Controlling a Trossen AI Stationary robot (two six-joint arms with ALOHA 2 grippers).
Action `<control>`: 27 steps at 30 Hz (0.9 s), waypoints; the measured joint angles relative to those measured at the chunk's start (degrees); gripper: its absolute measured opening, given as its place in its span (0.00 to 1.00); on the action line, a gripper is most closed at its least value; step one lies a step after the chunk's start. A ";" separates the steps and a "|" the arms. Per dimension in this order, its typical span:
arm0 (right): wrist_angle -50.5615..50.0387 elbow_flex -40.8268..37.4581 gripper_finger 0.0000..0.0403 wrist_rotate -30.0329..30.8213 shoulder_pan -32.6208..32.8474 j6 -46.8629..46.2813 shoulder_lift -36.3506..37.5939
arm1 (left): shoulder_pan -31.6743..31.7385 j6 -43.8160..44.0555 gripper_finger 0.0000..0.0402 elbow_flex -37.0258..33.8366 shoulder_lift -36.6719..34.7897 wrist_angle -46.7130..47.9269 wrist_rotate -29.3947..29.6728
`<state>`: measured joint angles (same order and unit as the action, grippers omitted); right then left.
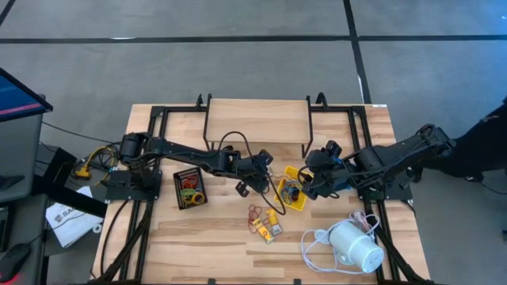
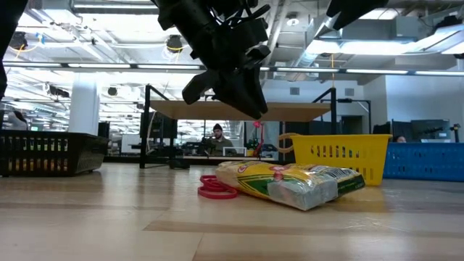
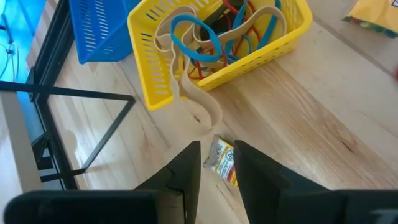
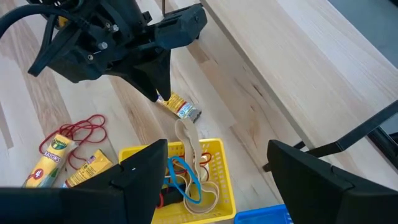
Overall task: Pick & Place Office Desk Supplies
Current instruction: Put the yellow crayon box into the blue bin
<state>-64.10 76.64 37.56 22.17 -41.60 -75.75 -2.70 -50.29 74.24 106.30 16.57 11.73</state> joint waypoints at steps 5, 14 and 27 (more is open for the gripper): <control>0.00 0.00 0.68 0.00 0.00 0.00 -0.02 | 0.00 -0.01 0.22 0.00 0.00 0.08 0.02; 0.00 0.00 0.68 0.00 0.00 0.00 -0.03 | 0.20 2.18 0.22 0.00 0.02 0.42 -0.26; 0.25 -0.04 0.68 0.00 -0.02 0.00 -0.04 | 5.78 30.57 0.39 -0.07 1.14 5.53 -5.00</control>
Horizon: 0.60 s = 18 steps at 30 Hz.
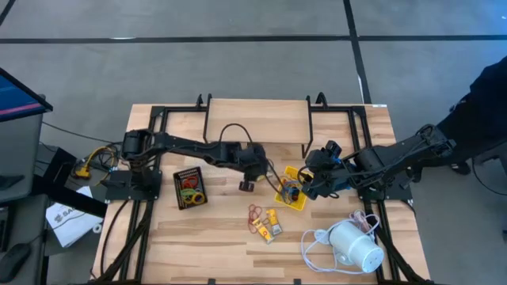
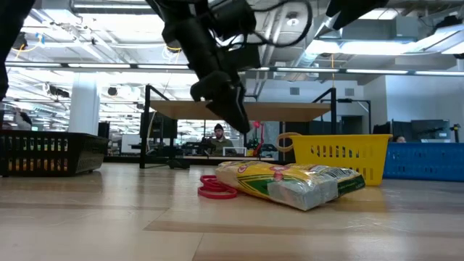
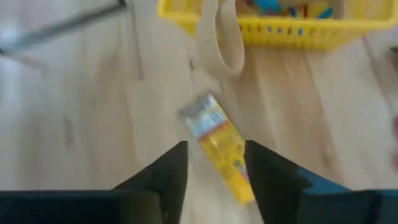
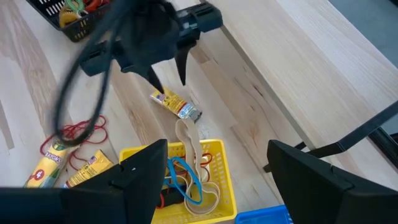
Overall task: Pick & Place Office Desk Supplies
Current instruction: Put the yellow crayon box into the blue bin
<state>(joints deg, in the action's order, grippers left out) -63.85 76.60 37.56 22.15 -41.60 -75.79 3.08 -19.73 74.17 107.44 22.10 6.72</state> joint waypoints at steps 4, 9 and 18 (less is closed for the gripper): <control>0.00 0.00 0.68 0.00 0.00 0.00 0.00 | 1.45 4.52 0.51 0.00 0.02 1.57 -6.23; 0.00 0.00 0.68 0.00 0.00 0.02 0.00 | 1.14 4.83 0.61 0.00 0.20 1.07 -4.51; -0.03 0.00 0.68 0.00 1.49 0.00 0.00 | 1.09 5.01 0.62 0.04 7.35 -0.19 -1.88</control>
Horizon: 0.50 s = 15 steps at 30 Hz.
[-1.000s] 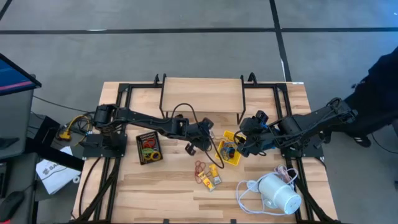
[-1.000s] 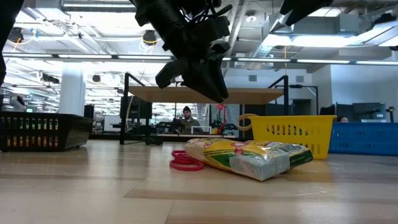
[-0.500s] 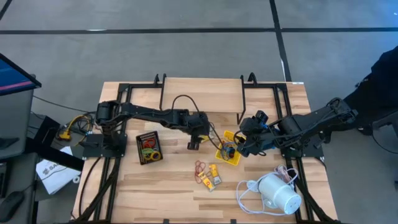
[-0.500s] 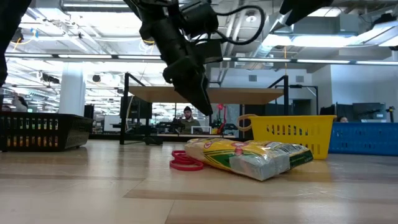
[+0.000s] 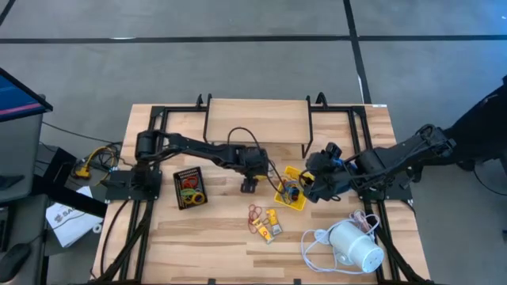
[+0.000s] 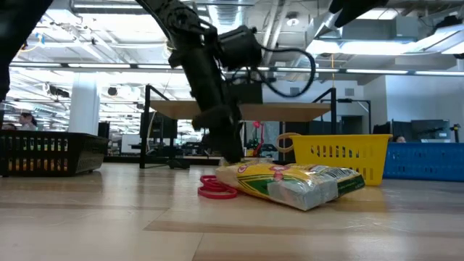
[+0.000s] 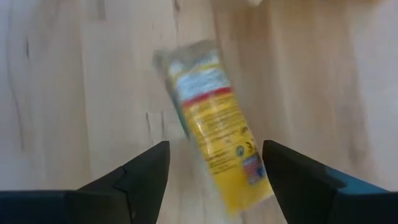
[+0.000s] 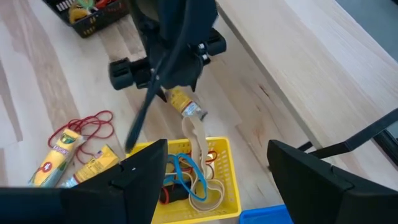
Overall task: Pick & Place Office Desk Supplies
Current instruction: Put the yellow crayon box into the blue bin
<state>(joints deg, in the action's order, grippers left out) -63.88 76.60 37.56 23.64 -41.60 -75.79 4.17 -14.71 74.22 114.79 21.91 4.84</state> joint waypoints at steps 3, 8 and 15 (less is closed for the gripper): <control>0.02 0.00 0.68 0.00 0.42 -0.10 0.00 | 0.30 0.08 0.62 -0.02 1.21 -0.35 1.19; 0.00 0.00 0.68 0.00 0.39 -0.44 0.00 | 0.36 0.63 0.61 -0.02 1.35 -1.00 0.65; 0.00 0.00 0.68 0.00 0.39 -0.46 0.00 | 0.26 0.48 0.52 -0.02 1.25 -3.25 -1.80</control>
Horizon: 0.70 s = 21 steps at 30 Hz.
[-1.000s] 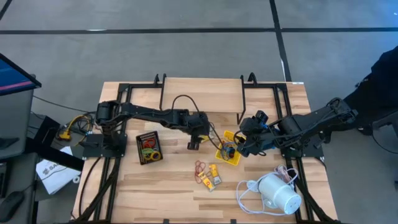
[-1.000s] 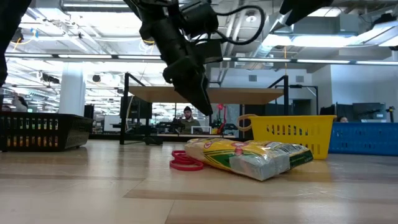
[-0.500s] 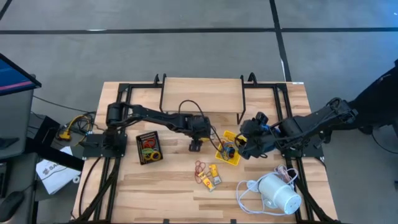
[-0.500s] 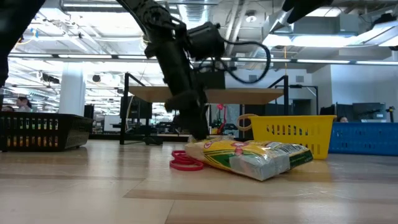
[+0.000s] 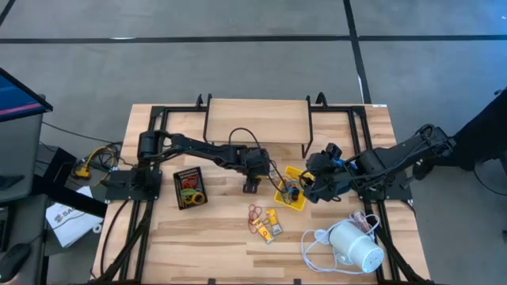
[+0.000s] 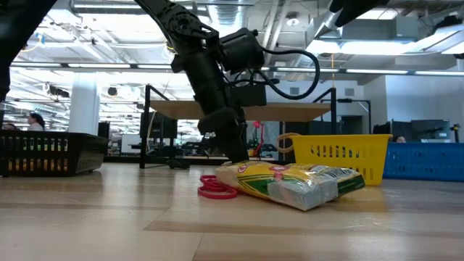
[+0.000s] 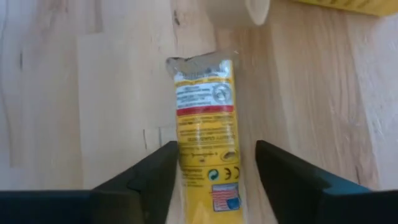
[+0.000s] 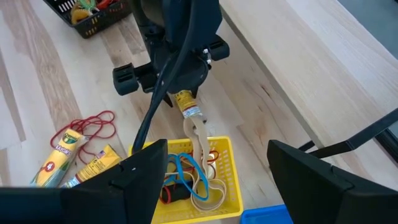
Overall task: Pick & Place Office Desk Supplies
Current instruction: Put the yellow crayon box into the blue bin
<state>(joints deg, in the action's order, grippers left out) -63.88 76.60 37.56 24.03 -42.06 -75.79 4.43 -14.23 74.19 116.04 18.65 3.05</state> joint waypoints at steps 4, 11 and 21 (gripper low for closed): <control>0.00 0.00 0.68 0.00 0.00 0.00 0.00 | -0.07 -0.33 0.36 0.00 0.07 0.21 -0.69; -0.02 0.00 0.68 0.00 0.00 -0.01 0.00 | -0.31 -2.24 0.18 0.04 0.07 -0.03 -0.97; -0.93 0.00 0.68 0.00 0.00 -0.06 0.00 | -1.19 -3.15 0.17 0.04 -2.27 1.71 0.98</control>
<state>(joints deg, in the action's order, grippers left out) -64.80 76.60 37.56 24.03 -42.12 -75.79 3.25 -17.39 74.24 113.77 20.36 4.02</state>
